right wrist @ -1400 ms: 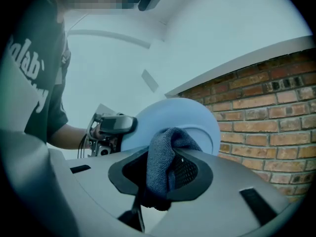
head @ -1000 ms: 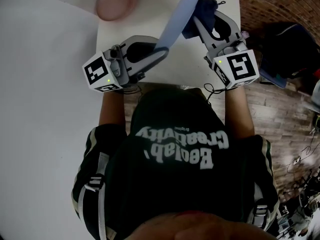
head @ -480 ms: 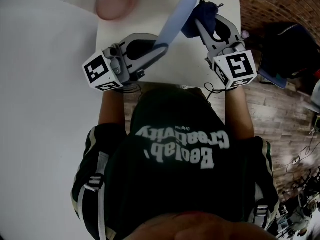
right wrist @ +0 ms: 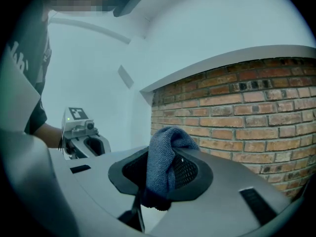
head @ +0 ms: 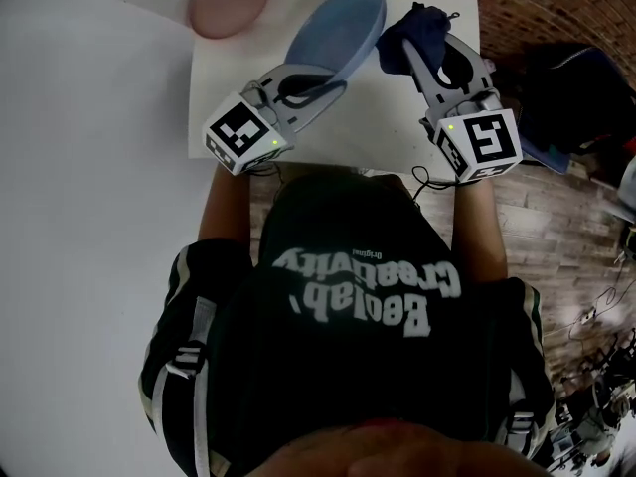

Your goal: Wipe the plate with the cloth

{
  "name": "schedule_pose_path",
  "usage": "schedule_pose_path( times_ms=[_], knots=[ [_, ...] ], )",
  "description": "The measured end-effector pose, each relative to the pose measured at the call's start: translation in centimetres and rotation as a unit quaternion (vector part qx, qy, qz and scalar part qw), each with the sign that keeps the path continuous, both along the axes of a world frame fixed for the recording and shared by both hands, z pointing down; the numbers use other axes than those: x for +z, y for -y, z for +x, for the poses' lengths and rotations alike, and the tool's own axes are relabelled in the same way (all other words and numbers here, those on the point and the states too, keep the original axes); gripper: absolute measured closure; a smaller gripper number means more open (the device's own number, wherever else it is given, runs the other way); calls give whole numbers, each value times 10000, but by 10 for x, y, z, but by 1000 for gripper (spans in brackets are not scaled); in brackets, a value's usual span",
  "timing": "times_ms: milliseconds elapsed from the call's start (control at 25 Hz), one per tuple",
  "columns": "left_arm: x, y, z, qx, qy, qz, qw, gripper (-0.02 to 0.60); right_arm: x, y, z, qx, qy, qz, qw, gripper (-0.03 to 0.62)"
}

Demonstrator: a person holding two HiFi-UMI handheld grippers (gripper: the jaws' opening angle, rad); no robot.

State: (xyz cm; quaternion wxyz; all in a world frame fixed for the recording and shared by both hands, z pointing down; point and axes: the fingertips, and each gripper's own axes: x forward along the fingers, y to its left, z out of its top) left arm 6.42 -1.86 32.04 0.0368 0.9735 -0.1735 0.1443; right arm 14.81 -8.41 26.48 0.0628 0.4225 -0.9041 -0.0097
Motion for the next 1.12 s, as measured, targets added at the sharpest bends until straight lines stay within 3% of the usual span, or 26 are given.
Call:
schedule_pose_path(
  times_ms=[160, 480, 640, 840, 1120],
  knots=[
    [54, 6, 3, -54, 948, -1, 9955, 558, 8, -1, 4, 82, -36, -78, 9999, 505],
    [131, 25, 16, -4, 1716, -418, 9843, 555, 24, 4, 14, 236, -78, -251, 9994, 505],
    [169, 18, 21, 320, 1974, -737, 9770, 558, 34, 2, 12, 261, -106, -336, 9990, 505],
    [192, 11, 31, 627, 1985, -947, 9735, 555, 46, 1, 12, 314, -148, -498, 9982, 505],
    [237, -6, 35, 1162, 2573, -1052, 9535, 540, 59, 6, 18, 381, -173, -657, 9970, 505]
  ],
)
